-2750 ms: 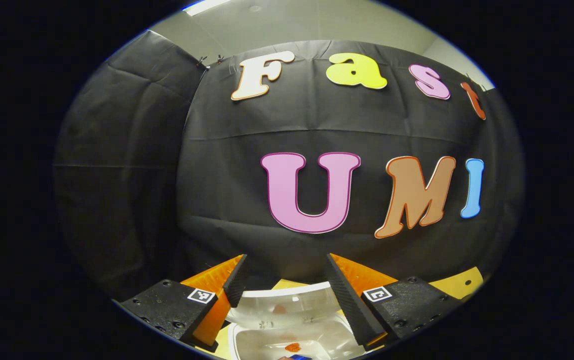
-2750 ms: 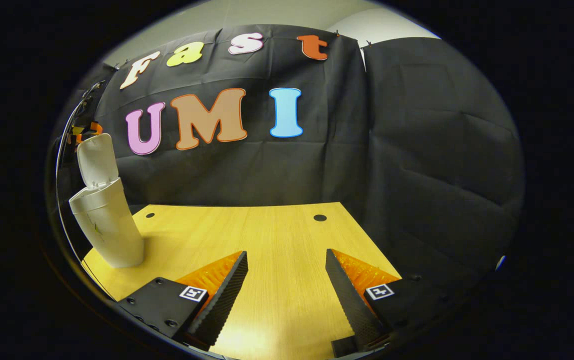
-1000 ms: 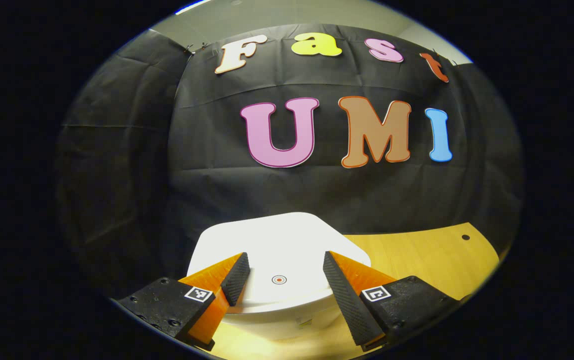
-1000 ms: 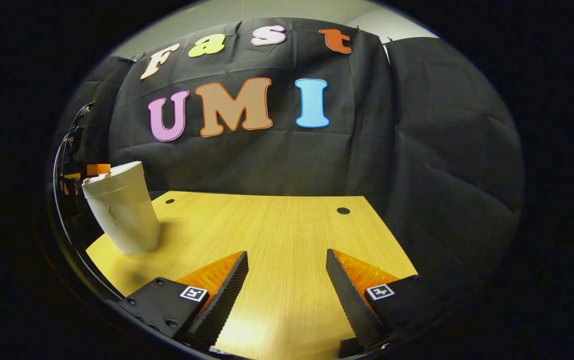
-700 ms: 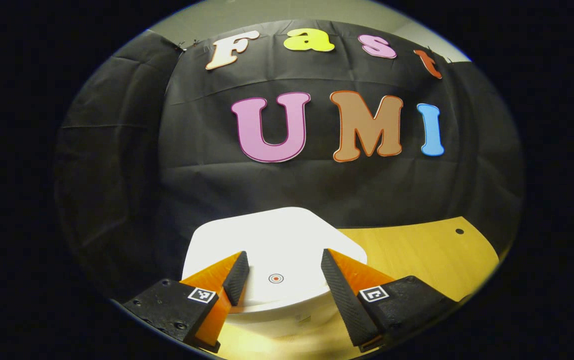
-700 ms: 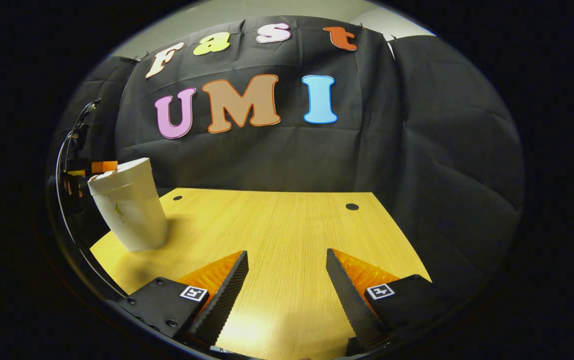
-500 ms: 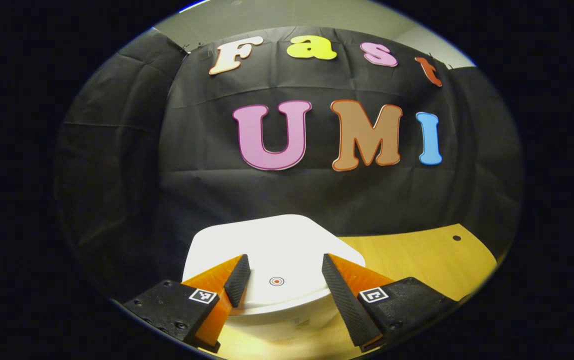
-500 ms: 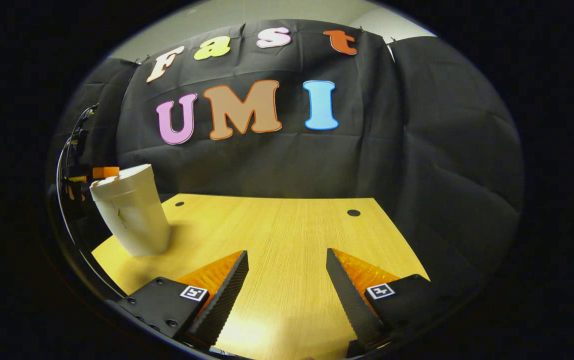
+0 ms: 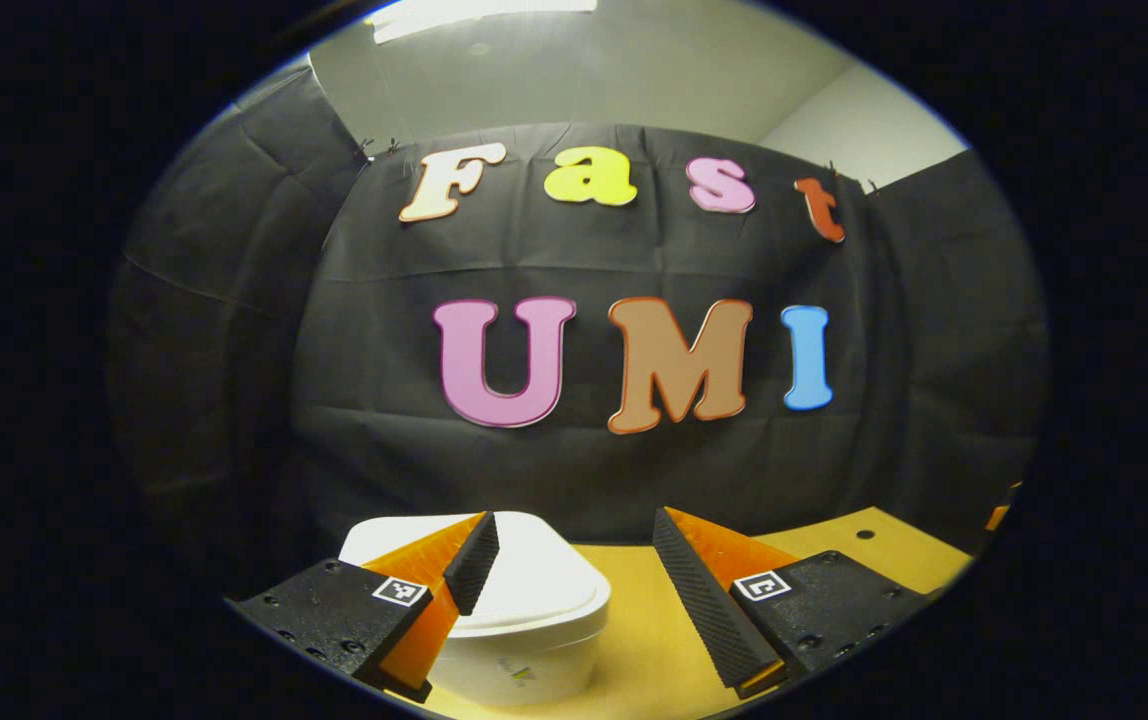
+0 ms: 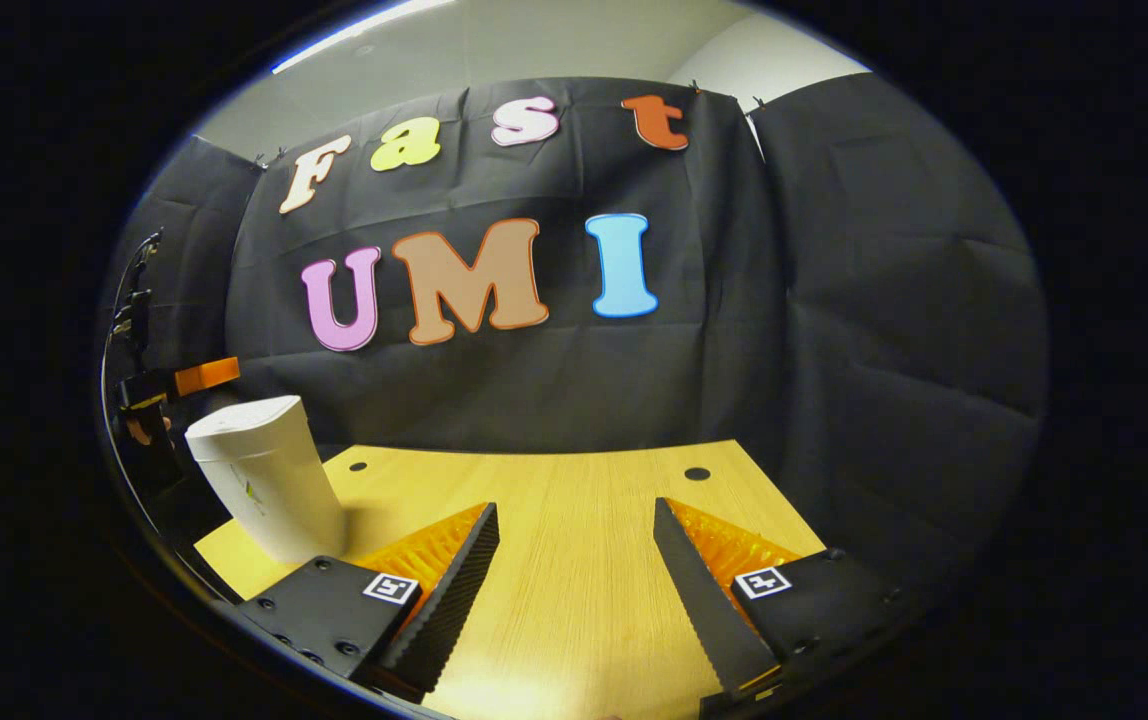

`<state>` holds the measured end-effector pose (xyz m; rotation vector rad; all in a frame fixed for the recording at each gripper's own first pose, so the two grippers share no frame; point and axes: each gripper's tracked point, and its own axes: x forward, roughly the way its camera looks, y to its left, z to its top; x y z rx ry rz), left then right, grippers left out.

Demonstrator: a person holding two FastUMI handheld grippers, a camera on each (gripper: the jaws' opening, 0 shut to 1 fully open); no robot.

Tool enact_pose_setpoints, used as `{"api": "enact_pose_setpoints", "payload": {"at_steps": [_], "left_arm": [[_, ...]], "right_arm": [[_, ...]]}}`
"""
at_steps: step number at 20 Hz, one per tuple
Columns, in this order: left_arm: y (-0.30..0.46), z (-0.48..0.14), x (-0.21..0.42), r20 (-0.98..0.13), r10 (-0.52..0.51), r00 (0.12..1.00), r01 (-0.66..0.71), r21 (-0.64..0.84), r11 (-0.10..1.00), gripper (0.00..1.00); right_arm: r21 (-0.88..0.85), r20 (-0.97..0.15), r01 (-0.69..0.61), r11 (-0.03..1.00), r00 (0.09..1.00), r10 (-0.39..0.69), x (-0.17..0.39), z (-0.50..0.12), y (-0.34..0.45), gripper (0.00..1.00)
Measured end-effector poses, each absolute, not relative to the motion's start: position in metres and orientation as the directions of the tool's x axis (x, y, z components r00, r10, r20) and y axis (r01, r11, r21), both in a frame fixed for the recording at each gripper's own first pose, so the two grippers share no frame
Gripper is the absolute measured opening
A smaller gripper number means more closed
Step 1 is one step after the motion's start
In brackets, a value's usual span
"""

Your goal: Press the lid of the desktop garbage bin to open it, pick up the crumpled paper on the desktop and throw it into the bin, then pick up the pop can on the desktop and drop it into the bin, and finally close the garbage bin lid.

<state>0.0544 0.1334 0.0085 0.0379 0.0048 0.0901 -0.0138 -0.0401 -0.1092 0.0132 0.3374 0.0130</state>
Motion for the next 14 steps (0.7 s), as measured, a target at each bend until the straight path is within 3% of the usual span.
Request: {"api": "enact_pose_setpoints", "payload": {"at_steps": [1, 2, 5, 6, 7, 11, 12, 14], "left_arm": [[0.12, 0.012, 0.049, 0.015, 0.07, 0.997, -0.071, 0.035, 0.997, 0.99], [0.106, 0.016, 0.045, 0.033, 0.046, 0.998, -0.047, 0.033, 0.998, 0.95], [0.059, 0.017, 0.032, 0.06, -0.045, 0.997, 0.045, 0.008, 0.999, 0.95], [0.042, 0.013, 0.025, 0.06, -0.078, 0.995, 0.079, -0.012, 0.997, 0.99], [0.029, 0.009, 0.02, 0.061, -0.111, 0.992, 0.113, -0.027, 0.993, 0.95], [-0.012, -0.007, 0.004, 0.035, -0.204, 0.978, 0.204, -0.001, 0.979, 0.94], [-0.02, -0.008, 0.002, 0.027, -0.222, 0.975, 0.223, -0.004, 0.975, 0.99], [-0.027, -0.009, 0.002, 0.014, -0.248, 0.969, 0.248, -0.014, 0.969, 0.94]], "right_arm": [[0.016, -0.313, -0.013, 1.0, 0.95, 0.018, -0.012, -0.101, -0.038, 0.99], [0.018, -0.295, -0.014, 1.0, 0.955, 0.018, -0.011, -0.094, -0.035, 0.96], [0.039, -0.241, -0.024, 0.999, 0.97, 0.033, -0.009, -0.073, -0.024, 0.99], [0.046, -0.23, -0.033, 0.998, 0.972, 0.043, -0.009, -0.068, -0.019, 0.96], [0.049, -0.22, -0.036, 0.998, 0.974, 0.046, -0.009, -0.066, -0.017, 0.99], [0.06, -0.184, -0.059, 0.996, 0.98, 0.069, -0.012, -0.057, -0.007, 0.98], [0.056, -0.182, -0.066, 0.996, 0.98, 0.075, -0.013, -0.056, -0.006, 0.98], [0.041, -0.166, -0.069, 0.997, 0.983, 0.075, -0.013, -0.052, -0.004, 0.98]]}}
